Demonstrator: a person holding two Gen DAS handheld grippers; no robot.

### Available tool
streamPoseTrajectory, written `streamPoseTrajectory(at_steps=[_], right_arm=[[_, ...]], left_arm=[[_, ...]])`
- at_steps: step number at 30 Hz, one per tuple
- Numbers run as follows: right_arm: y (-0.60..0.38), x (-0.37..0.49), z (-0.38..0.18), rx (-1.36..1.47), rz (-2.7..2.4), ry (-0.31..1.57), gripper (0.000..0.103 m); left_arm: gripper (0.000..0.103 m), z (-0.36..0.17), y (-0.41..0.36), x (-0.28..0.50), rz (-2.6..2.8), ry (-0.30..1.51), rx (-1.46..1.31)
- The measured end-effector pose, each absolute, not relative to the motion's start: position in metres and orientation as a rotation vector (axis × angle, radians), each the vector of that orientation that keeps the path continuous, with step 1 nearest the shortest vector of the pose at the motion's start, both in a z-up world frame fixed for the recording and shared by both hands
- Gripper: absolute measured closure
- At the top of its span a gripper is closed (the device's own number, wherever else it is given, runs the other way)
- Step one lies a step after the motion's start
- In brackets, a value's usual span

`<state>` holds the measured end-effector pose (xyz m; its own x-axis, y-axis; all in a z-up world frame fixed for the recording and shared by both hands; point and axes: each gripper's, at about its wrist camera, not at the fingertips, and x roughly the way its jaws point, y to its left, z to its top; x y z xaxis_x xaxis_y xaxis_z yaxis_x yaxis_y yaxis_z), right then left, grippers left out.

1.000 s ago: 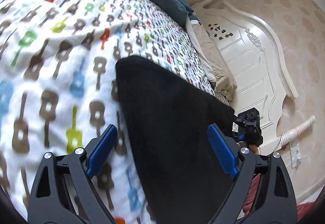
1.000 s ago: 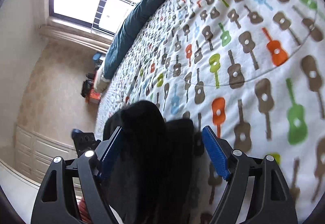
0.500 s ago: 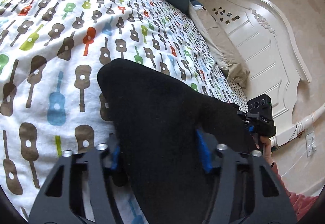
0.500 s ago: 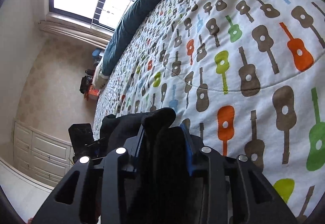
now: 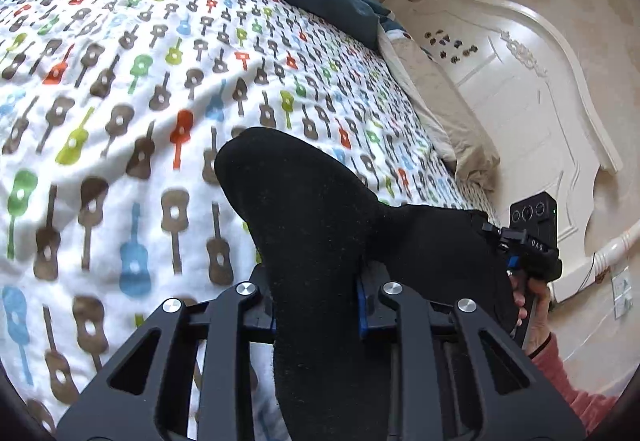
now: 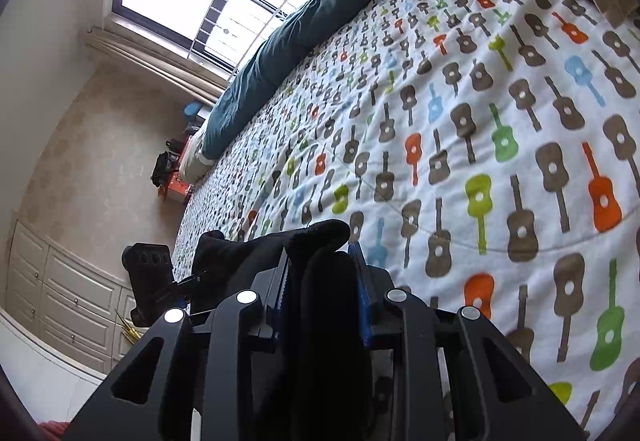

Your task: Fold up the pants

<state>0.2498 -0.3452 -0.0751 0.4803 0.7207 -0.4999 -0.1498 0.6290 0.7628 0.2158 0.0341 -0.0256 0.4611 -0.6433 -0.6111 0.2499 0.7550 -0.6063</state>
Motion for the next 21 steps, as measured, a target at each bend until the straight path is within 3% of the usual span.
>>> streamPoseTrajectory(at_steps=[11,21], right_arm=[[-0.334,0.307,-0.068,0.718,0.590,0.903,0.076],[-0.343,0.333,-0.103,0.793,0.572,0.978,0.076]], left_arm=[[0.079,-0.019,0.046,0.267,-0.515,0.942,-0.446],[0.078,-0.040,0.052,0.292,-0.518,0.989,-0.482]])
